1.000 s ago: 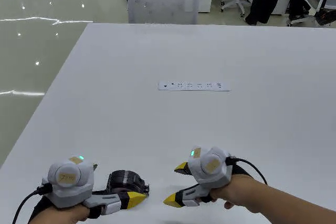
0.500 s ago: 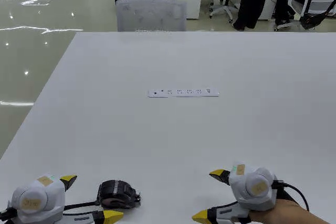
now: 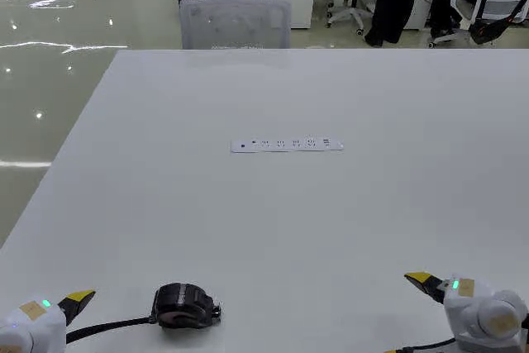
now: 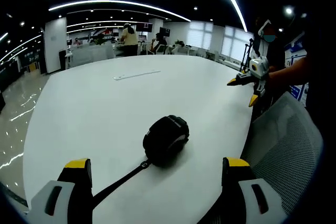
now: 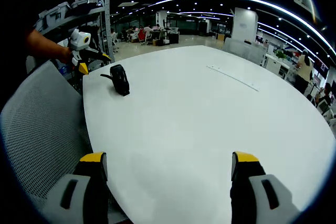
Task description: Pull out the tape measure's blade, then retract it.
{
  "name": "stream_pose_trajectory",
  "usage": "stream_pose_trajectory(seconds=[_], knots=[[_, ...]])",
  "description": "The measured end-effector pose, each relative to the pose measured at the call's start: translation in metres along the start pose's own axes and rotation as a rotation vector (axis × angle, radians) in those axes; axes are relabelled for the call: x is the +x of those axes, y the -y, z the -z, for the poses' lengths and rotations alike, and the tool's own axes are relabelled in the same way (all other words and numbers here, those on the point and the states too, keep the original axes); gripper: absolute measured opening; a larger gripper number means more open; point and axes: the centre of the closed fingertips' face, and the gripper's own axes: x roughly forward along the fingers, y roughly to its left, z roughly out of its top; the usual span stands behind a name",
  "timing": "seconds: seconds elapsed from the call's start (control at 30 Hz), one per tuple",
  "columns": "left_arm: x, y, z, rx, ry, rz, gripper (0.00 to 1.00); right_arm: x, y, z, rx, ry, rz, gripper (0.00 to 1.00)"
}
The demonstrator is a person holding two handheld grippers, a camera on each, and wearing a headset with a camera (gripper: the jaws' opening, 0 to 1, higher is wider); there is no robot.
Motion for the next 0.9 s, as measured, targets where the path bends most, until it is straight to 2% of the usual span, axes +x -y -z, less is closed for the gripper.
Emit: stream_pose_trajectory(seconds=[0.13, 0.2, 0.43, 0.67, 0.73, 0.77, 0.9], knots=[[-0.007, -0.003, -0.002, -0.008, 0.014, -0.009, 1.0, -0.01, -0.001, 0.006, 0.009, -0.001, 0.018, 1.0], [-0.009, 0.001, -0.003, 0.001, 0.016, -0.009, 1.0, -0.014, 0.001, 0.008, 0.021, 0.003, 0.033, 1.0], [-0.015, 0.005, -0.006, 0.007, 0.027, -0.014, 1.0, -0.019, 0.0, 0.018, 0.022, -0.016, 0.035, 1.0], [-0.018, 0.006, -0.002, 0.006, 0.019, -0.013, 1.0, -0.018, -0.006, 0.015, -0.015, -0.014, 0.022, 1.0], [-0.02, 0.005, -0.005, 0.003, 0.03, -0.028, 1.0, -0.017, -0.008, 0.014, -0.031, -0.012, 0.017, 1.0], [-0.021, 0.003, -0.009, 0.011, 0.053, -0.042, 1.0, -0.016, -0.008, 0.013, -0.045, -0.006, 0.017, 1.0], [-0.02, 0.001, -0.01, 0.0, 0.051, -0.043, 1.0, -0.015, -0.008, 0.007, -0.059, 0.008, 0.018, 1.0]])
